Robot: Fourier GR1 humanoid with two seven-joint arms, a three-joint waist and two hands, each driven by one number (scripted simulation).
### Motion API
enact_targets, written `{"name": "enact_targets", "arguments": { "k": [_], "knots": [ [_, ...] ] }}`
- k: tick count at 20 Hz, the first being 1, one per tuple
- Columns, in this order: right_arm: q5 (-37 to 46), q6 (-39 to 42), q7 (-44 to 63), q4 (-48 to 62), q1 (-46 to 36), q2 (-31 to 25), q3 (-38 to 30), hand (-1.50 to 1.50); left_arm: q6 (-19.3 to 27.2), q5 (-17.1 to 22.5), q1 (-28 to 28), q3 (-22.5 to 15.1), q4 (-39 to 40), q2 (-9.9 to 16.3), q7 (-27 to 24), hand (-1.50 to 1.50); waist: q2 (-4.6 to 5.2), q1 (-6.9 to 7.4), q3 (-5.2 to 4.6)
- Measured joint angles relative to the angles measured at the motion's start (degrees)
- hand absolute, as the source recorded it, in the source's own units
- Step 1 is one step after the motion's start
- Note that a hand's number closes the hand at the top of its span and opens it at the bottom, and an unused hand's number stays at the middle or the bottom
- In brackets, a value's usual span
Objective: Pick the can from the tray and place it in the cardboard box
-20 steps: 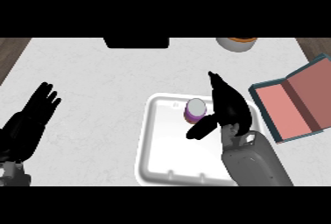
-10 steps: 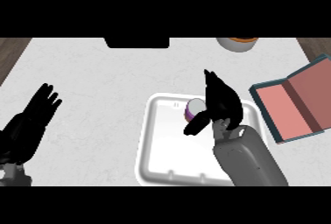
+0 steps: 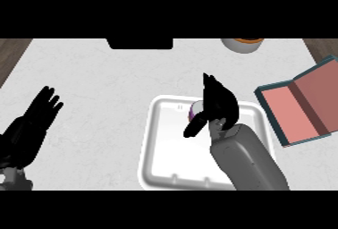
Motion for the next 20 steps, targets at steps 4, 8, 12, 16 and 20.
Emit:
{"name": "enact_targets", "arguments": {
  "k": [4, 8, 12, 16, 20],
  "knots": [
    [-0.56, -0.49, 0.31, 3.49, -1.83, -0.01, -0.33, -1.50, -0.12, -0.46, -0.21, 0.28, 0.37, -0.28, -0.66, 0.00, 0.02, 0.10, -0.01],
    [-0.13, -0.52, 0.04, 5.58, -1.76, 0.01, -0.39, -1.50, 0.46, -1.07, -1.00, -0.09, -0.18, -0.69, 0.64, 0.00, 0.02, -0.03, 0.00],
    [-0.12, -0.46, -0.77, 7.28, -1.43, 0.04, -1.06, -1.50, 0.38, -1.31, -0.68, 0.33, 0.06, -1.19, 0.03, 0.00, 0.00, -0.05, 0.01],
    [-1.06, -0.56, -1.21, 8.64, -1.05, -0.20, -0.57, -1.50, -0.95, -0.82, -0.49, 1.17, 0.27, -0.71, -0.02, 0.00, 0.01, -0.02, 0.00],
    [-1.99, -1.00, -1.17, 10.98, -1.91, -0.05, -0.16, -1.50, -1.82, -0.63, -0.62, 1.97, 0.95, -0.39, -0.14, 0.00, 0.02, 0.01, 0.01]
  ]
}}
